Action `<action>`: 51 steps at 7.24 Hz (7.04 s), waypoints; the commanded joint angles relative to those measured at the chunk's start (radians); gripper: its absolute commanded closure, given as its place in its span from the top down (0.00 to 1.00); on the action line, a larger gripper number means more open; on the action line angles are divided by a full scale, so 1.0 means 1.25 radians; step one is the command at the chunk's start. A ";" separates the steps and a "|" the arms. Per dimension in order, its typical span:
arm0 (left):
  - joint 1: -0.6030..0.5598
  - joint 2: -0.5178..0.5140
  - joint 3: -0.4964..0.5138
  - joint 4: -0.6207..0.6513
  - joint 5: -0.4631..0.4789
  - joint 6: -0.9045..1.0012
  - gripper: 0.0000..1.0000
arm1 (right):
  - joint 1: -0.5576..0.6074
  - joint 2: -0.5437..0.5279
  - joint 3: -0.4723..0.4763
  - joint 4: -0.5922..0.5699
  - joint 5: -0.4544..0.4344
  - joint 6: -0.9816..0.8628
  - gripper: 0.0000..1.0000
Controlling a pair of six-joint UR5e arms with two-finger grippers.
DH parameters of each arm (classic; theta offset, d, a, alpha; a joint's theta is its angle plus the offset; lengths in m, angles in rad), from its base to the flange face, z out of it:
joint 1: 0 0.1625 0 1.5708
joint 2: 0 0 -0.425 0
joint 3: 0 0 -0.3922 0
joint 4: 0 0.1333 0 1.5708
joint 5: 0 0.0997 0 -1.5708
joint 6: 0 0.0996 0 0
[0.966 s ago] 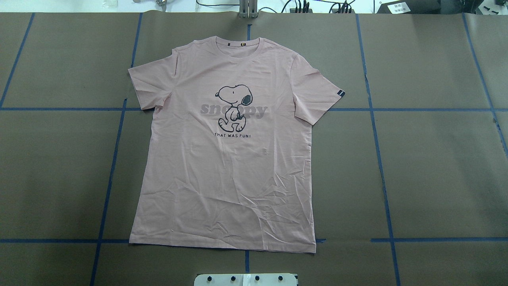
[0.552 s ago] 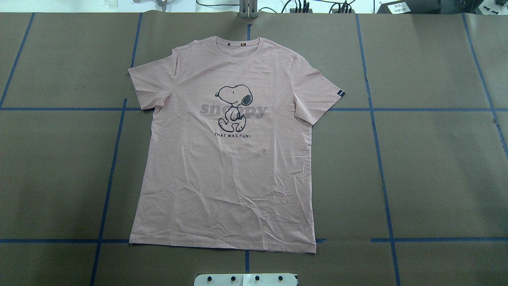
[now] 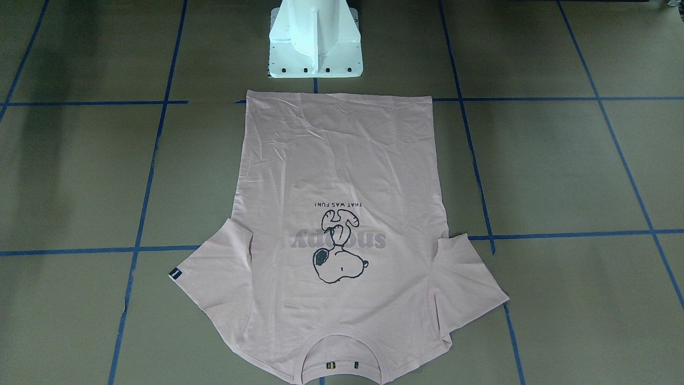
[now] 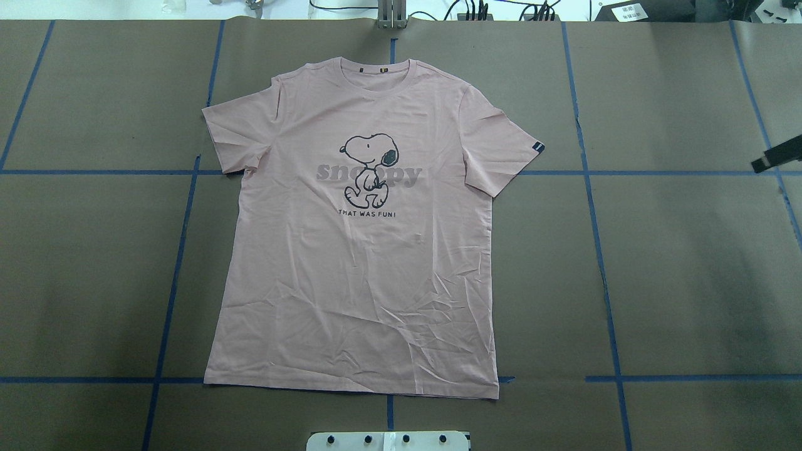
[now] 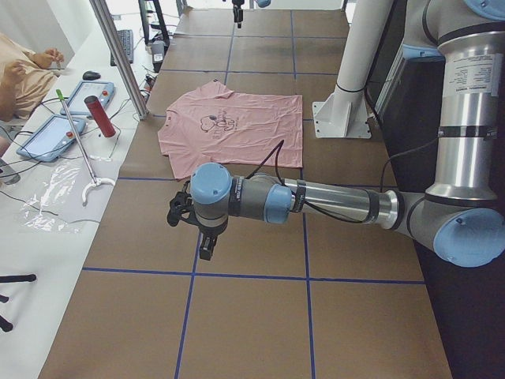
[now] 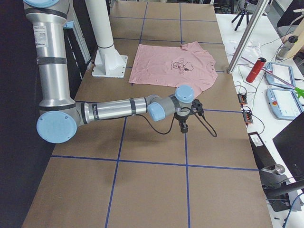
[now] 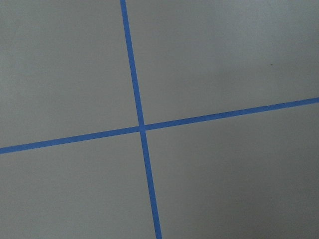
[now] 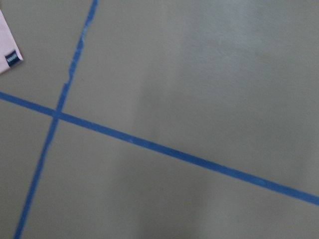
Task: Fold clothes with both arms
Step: 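Move the right gripper to the sleeve nearest it and grasp it, then fold the sleeve over the shirt with the right gripper while the left arm moves in, then grasp the other sleeve with the left gripper and fold it inward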
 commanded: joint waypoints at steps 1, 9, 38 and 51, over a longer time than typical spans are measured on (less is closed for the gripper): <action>-0.001 0.001 -0.005 -0.009 -0.007 0.001 1.00 | -0.116 0.197 -0.095 0.025 -0.006 0.321 1.00; -0.001 0.003 -0.021 -0.035 -0.056 -0.002 1.00 | -0.327 0.355 -0.305 0.193 -0.322 0.826 0.77; 0.493 -0.514 0.487 -0.463 0.347 -0.793 0.85 | -0.326 0.239 0.083 0.134 -0.306 0.976 1.00; 0.532 -0.577 0.513 -0.473 0.404 -0.803 0.00 | -0.326 0.222 0.100 0.134 -0.320 0.976 1.00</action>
